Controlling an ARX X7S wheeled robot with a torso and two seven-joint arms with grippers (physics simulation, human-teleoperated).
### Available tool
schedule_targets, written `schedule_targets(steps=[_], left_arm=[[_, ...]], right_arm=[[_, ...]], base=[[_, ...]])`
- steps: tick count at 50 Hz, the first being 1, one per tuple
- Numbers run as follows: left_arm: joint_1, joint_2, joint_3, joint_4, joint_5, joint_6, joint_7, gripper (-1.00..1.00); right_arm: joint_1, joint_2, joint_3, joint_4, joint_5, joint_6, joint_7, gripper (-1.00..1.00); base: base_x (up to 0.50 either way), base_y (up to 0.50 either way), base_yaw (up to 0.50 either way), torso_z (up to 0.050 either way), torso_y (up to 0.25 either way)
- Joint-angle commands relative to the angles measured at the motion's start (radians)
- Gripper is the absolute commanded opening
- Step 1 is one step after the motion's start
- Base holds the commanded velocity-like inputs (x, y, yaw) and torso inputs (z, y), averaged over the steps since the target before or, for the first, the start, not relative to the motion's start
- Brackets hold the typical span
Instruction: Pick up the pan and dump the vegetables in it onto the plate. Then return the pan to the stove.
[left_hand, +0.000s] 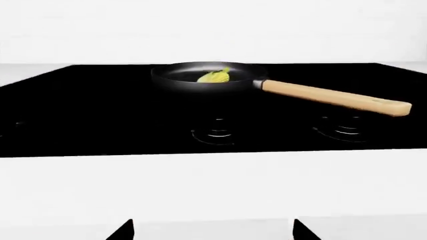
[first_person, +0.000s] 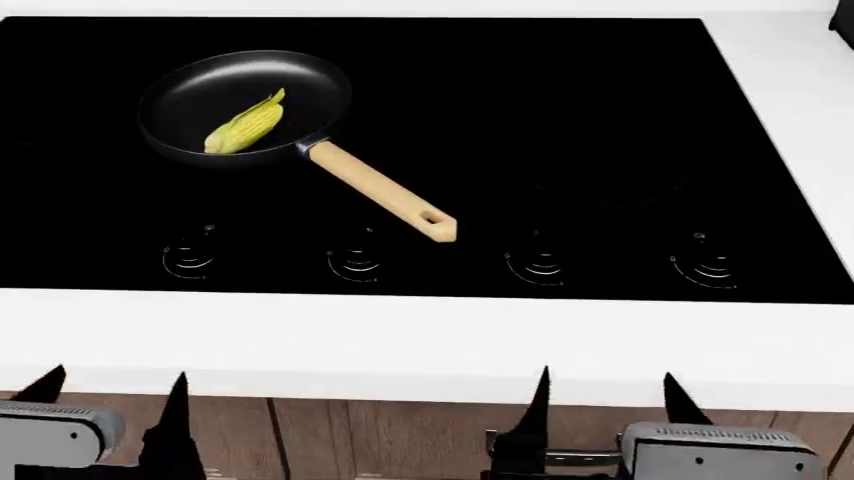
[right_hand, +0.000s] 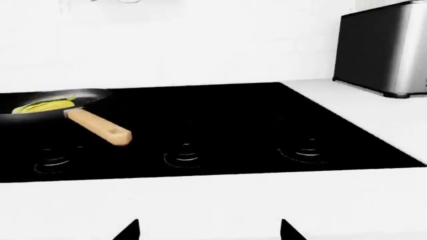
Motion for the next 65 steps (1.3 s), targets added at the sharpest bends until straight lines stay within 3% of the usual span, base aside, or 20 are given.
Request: schedule_targets(steps=[1,5,13,47,50,55,65], left_arm=[[-0.184,-0.035,-0.112,0.172,-0.105,-0.427,0.027,1.0],[-0.204,-0.06,-0.117,0.182,-0.102,-0.445,0.024,1.0],[-0.256,-0.08,-0.129,0.215,-0.119,-0.519,0.016,1.0],[-0.302,-0.107,-0.145,0.245,-0.164,-0.599,0.016,1.0],[-0.296,-0.105,-0.136,0.245,-0.164,-0.597,0.015,1.0],[-0.302,-0.103,-0.139,0.244,-0.169,-0.603,0.011,1.0],[-0.303,-0.102,-0.116,0.217,-0.161,-0.583,0.004,1.0]], right_arm=[[0.19,0.095,0.123,-0.267,0.129,0.485,-0.01,1.0],[0.247,0.108,0.164,-0.304,0.175,0.598,-0.008,1.0],[0.285,0.123,0.18,-0.3,0.214,0.67,-0.023,1.0],[0.346,0.165,0.217,-0.28,0.295,0.793,-0.049,1.0],[0.418,0.197,0.247,-0.231,0.348,0.908,-0.087,1.0],[0.557,0.304,0.066,-0.06,0.356,0.993,-0.147,1.0],[0.783,0.319,-0.217,0.226,0.358,0.921,-0.302,1.0]], base=[[0.0,0.0,0.0,0.0,0.0],[0.0,0.0,0.0,0.0,0.0],[0.2,0.12,0.0,0.0,0.0],[0.44,0.31,0.0,0.0,0.0],[0.15,0.05,0.0,0.0,0.004],[0.0,0.0,0.0,0.0,0.0],[0.0,0.0,0.0,0.0,0.0]])
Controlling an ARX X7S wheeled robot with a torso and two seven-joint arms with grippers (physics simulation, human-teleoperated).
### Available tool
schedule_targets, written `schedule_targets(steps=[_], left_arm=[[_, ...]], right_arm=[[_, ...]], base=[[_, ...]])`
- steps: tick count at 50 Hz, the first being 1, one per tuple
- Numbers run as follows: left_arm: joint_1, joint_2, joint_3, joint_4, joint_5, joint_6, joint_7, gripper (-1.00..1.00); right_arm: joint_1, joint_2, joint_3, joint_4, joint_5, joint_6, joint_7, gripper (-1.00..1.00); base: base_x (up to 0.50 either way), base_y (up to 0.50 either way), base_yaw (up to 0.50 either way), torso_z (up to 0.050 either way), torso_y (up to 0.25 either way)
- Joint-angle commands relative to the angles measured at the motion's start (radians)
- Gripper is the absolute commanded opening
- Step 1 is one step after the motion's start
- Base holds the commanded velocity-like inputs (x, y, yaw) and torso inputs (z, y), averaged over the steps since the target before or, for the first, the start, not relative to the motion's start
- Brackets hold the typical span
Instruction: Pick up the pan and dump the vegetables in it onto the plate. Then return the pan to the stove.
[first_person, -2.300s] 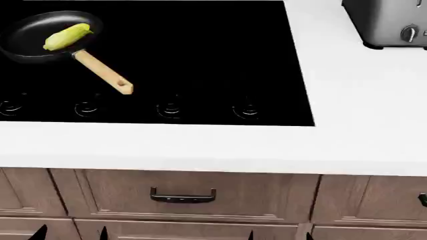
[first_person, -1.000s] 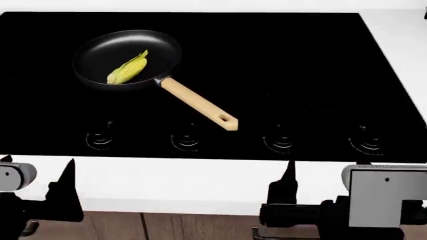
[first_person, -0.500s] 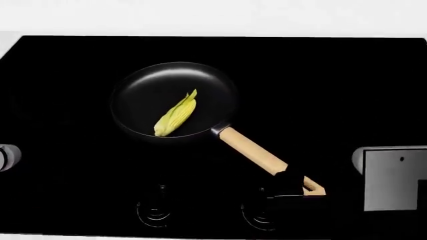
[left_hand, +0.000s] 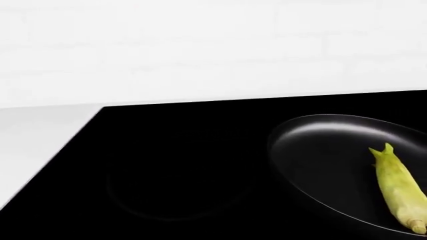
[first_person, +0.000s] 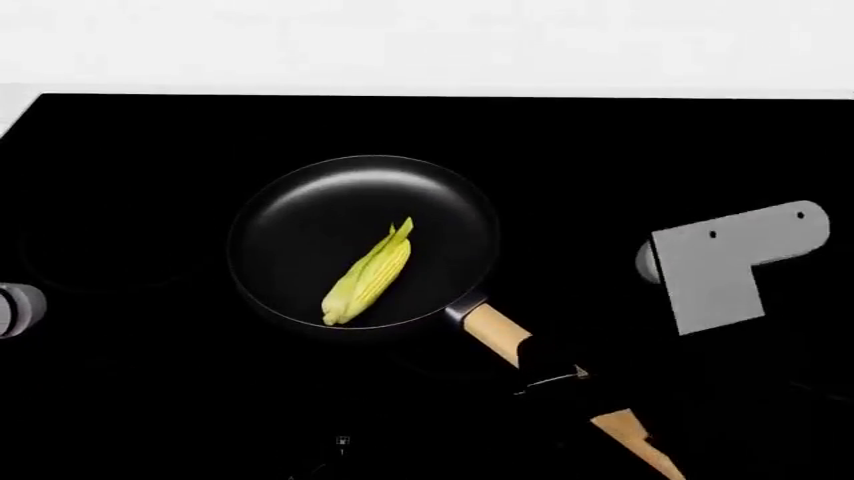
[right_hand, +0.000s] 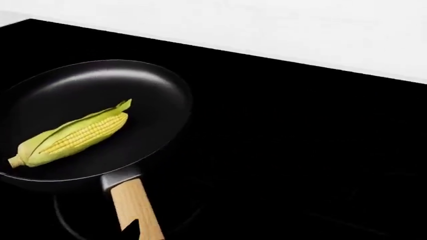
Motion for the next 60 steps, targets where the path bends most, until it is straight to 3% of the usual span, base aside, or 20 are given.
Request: schedule_targets(steps=[1,9,18,29,37,38,60], left_arm=[[-0.009,0.02,-0.011,-0.023,0.012,0.008,0.012,1.0],[-0.009,0.027,-0.007,-0.035,0.011,0.015,0.006,1.0],[-0.009,0.02,-0.01,-0.021,0.0,0.001,0.007,1.0],[-0.008,0.023,0.007,-0.041,0.004,0.017,0.0,1.0],[-0.003,0.02,0.002,-0.042,-0.001,0.021,-0.001,1.0],[-0.002,0.02,0.003,-0.044,-0.001,0.023,-0.001,1.0],[-0.006,0.017,0.001,-0.033,-0.017,0.017,-0.008,1.0]], right_arm=[[0.225,0.026,-0.251,0.303,-0.003,-0.022,-0.179,1.0],[0.277,0.023,-0.448,0.506,-0.066,-0.229,-0.332,1.0],[0.315,-0.004,-0.511,0.688,-0.106,-0.329,-0.397,1.0],[0.316,-0.019,-0.54,0.782,-0.111,-0.366,-0.441,1.0],[0.299,-0.006,-0.578,0.725,-0.113,-0.341,-0.446,1.0],[0.297,-0.002,-0.579,0.707,-0.114,-0.338,-0.44,-1.0],[0.318,0.047,-0.523,0.491,-0.103,-0.255,-0.351,-1.0]], base=[[0.0,0.0,0.0,0.0,0.0],[0.0,0.0,0.0,0.0,0.0],[0.0,0.0,0.0,0.0,0.0],[0.0,0.0,0.0,0.0,0.0],[0.0,0.0,0.0,0.0,0.0],[0.0,0.0,0.0,0.0,0.0],[0.0,0.0,0.0,0.0,0.0]])
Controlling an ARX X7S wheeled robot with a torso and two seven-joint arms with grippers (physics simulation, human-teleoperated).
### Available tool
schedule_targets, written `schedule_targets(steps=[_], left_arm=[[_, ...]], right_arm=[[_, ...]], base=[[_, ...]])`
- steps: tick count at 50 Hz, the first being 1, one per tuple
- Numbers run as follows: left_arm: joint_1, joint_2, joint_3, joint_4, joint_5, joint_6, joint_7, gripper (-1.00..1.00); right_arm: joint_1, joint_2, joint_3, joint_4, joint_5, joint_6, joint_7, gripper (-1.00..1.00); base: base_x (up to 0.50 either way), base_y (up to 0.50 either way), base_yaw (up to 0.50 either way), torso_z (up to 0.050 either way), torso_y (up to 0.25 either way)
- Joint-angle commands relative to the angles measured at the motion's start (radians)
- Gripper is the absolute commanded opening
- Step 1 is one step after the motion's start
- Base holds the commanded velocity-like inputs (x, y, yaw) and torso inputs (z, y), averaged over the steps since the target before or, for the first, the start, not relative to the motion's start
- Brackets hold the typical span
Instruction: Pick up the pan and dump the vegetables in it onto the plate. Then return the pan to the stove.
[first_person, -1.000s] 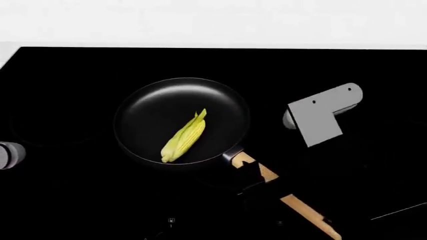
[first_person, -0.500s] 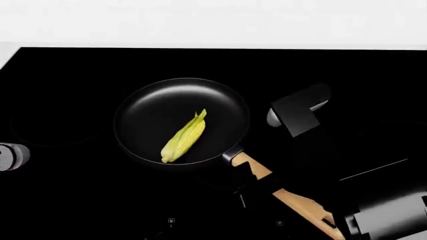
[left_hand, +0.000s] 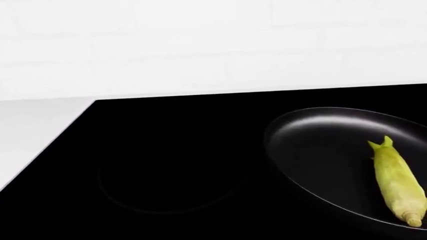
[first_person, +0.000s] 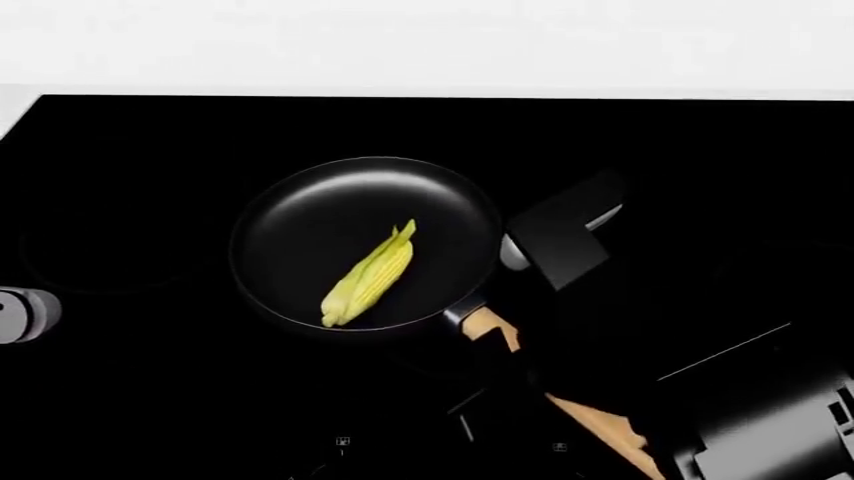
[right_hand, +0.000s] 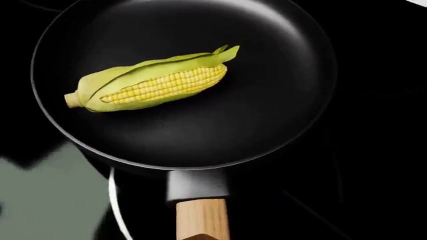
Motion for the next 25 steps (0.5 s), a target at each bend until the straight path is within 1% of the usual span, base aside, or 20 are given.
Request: schedule_targets(steps=[1,3,5,9,11,17,21,22,23,25], left_arm=[[-0.01,0.022,-0.023,0.001,0.006,-0.004,0.011,1.0],[-0.012,0.019,-0.028,0.002,0.002,-0.008,0.012,1.0],[-0.017,0.017,-0.033,0.004,-0.001,-0.011,0.012,1.0],[-0.029,0.015,-0.042,0.01,-0.004,-0.023,0.006,1.0],[-0.032,0.015,-0.044,0.014,-0.005,-0.026,0.002,1.0],[-0.059,0.013,-0.055,0.021,-0.012,-0.048,-0.005,1.0],[-0.065,0.01,-0.045,0.023,-0.011,-0.052,-0.01,1.0],[-0.067,0.008,-0.049,0.025,-0.013,-0.056,-0.01,1.0],[-0.068,0.008,-0.052,0.028,-0.015,-0.059,-0.01,1.0],[-0.063,0.006,-0.051,0.028,-0.015,-0.056,-0.01,1.0]], right_arm=[[-0.003,0.009,0.073,-0.09,-0.066,0.025,0.059,-1.0],[-0.008,0.013,0.097,-0.132,-0.062,0.042,0.088,-1.0],[-0.015,-0.013,0.182,-0.14,-0.039,0.093,0.143,-1.0],[-0.027,-0.015,0.268,-0.209,-0.021,0.114,0.194,-1.0],[-0.038,-0.024,0.342,-0.24,-0.007,0.13,0.232,-1.0],[-0.057,-0.027,0.407,-0.319,0.032,0.173,0.251,-1.0],[-0.038,-0.044,0.463,-0.341,0.085,0.26,0.253,-1.0],[-0.03,-0.068,0.52,-0.339,0.128,0.321,0.248,-1.0],[-0.026,-0.06,0.509,-0.351,0.141,0.368,0.252,-1.0],[-0.029,-0.057,0.521,-0.375,0.154,0.403,0.269,-1.0]], base=[[0.0,0.0,0.0,0.0,0.0],[0.0,0.0,0.0,0.0,0.0],[0.0,0.0,0.0,0.0,0.0],[0.0,0.0,0.0,0.0,0.0],[0.0,0.0,0.0,0.0,0.0],[0.0,0.0,0.0,0.0,0.004],[0.0,0.0,0.0,0.0,0.003],[0.0,0.0,0.0,0.0,0.0],[0.0,0.0,0.0,0.0,0.0],[0.0,0.0,0.0,0.0,0.005]])
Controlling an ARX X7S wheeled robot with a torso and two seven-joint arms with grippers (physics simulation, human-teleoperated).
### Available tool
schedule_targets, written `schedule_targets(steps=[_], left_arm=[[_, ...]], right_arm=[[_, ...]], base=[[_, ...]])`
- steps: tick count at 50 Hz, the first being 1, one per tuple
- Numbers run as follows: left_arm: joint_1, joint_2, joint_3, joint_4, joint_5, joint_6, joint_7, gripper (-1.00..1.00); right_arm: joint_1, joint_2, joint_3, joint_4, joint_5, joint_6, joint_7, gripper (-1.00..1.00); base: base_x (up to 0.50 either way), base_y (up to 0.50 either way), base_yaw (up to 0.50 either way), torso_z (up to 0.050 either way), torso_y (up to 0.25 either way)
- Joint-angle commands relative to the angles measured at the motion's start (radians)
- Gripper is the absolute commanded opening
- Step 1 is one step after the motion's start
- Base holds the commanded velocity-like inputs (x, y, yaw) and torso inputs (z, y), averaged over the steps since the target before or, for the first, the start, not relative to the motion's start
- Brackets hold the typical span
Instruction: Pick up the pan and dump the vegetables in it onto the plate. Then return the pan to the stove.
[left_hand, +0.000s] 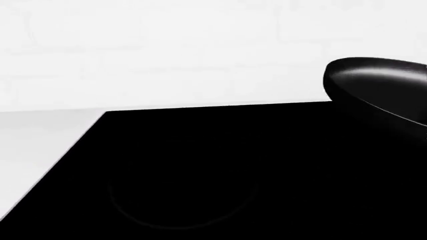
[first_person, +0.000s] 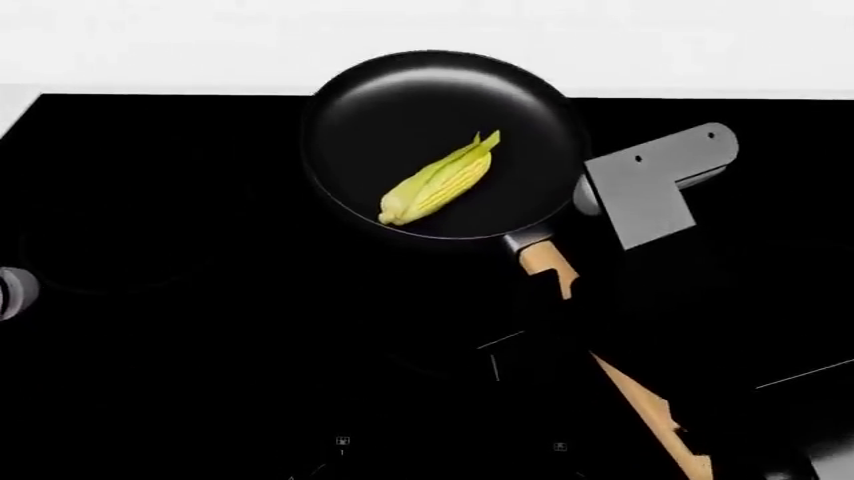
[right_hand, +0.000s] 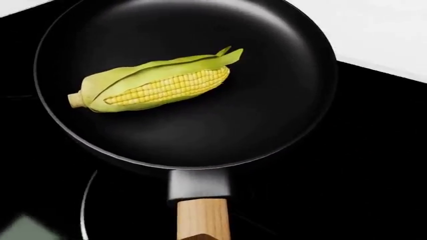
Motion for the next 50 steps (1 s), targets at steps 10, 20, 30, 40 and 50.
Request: schedule_targets(steps=[10,20,30,40,50], left_arm=[[-0.024,0.008,-0.023,-0.007,0.005,-0.011,0.009,1.0],[-0.017,0.0,-0.044,-0.012,-0.004,-0.006,0.012,1.0],[-0.015,-0.001,-0.058,0.007,-0.012,-0.018,0.004,1.0],[-0.02,-0.004,-0.071,0.023,-0.025,-0.032,0.001,1.0],[-0.027,-0.01,-0.074,0.028,-0.033,-0.042,-0.002,1.0]], right_arm=[[0.012,0.058,0.158,-0.142,0.377,0.2,0.238,-1.0],[0.0,0.073,0.116,-0.145,0.375,0.142,0.249,-1.0],[-0.008,0.081,0.128,-0.166,0.408,0.147,0.276,-1.0],[-0.012,0.09,0.118,-0.17,0.428,0.136,0.286,-1.0],[-0.001,0.102,0.088,-0.164,0.435,0.118,0.286,-1.0]], base=[[0.0,0.0,0.0,0.0,0.002],[0.0,0.3,0.0,0.0,0.002],[0.0,0.5,0.0,0.0,0.003],[-0.35,0.46,0.0,0.0,0.002],[-0.42,0.45,0.0,0.002,0.002]])
